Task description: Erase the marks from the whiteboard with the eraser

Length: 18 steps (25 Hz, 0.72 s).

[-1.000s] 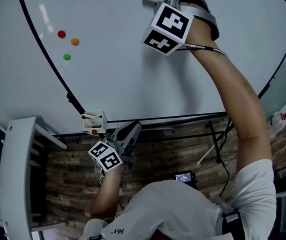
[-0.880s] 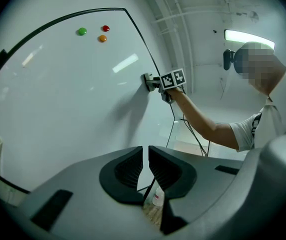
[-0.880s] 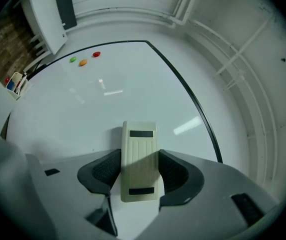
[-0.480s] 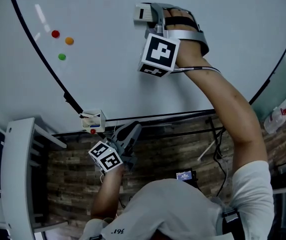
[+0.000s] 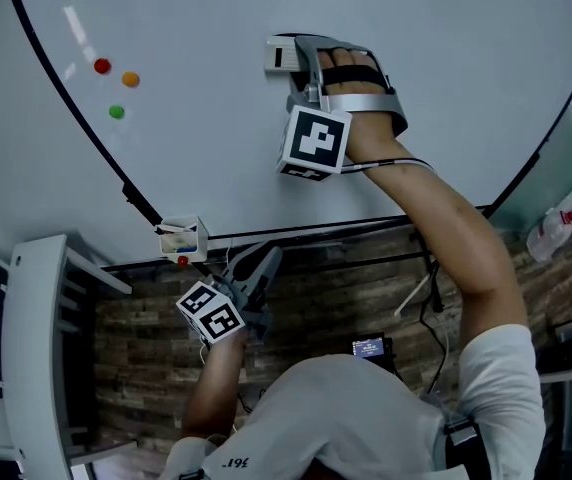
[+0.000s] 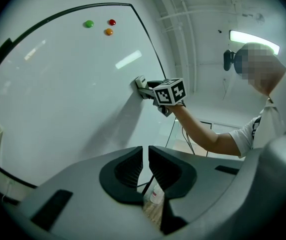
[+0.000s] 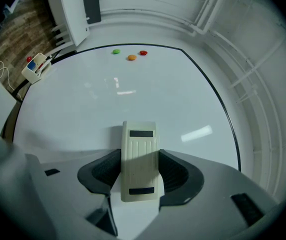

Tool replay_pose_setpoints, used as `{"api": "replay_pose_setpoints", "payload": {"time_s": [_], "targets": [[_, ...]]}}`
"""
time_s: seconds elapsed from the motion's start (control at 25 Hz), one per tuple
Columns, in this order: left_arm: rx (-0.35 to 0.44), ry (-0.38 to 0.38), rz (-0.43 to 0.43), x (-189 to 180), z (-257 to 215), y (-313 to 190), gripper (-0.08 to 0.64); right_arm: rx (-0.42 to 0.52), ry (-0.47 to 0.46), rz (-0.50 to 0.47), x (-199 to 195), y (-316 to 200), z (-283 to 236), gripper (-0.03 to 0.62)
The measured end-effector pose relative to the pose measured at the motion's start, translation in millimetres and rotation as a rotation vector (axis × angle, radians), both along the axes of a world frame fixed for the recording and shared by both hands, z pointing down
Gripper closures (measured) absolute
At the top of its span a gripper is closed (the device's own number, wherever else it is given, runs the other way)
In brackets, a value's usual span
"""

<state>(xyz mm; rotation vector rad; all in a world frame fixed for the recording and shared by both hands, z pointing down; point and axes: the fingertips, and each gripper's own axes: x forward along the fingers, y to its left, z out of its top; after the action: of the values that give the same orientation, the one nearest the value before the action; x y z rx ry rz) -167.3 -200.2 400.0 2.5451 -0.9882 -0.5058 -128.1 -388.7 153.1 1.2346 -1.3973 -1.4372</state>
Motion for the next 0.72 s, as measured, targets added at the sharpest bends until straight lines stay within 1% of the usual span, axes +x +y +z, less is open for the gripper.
{"api": "replay_pose_setpoints", "payload": {"time_s": [0.4,0.72], "targets": [[-0.016,0.002,0.002,0,6,1,0.523,-0.056,0.049,-0.009,-5,0,49,0.339],[-0.028,0.004,0.001,-1,11,2,0.523,-0.117,0.092,-0.013,-8,-1,98,0.341]]}}
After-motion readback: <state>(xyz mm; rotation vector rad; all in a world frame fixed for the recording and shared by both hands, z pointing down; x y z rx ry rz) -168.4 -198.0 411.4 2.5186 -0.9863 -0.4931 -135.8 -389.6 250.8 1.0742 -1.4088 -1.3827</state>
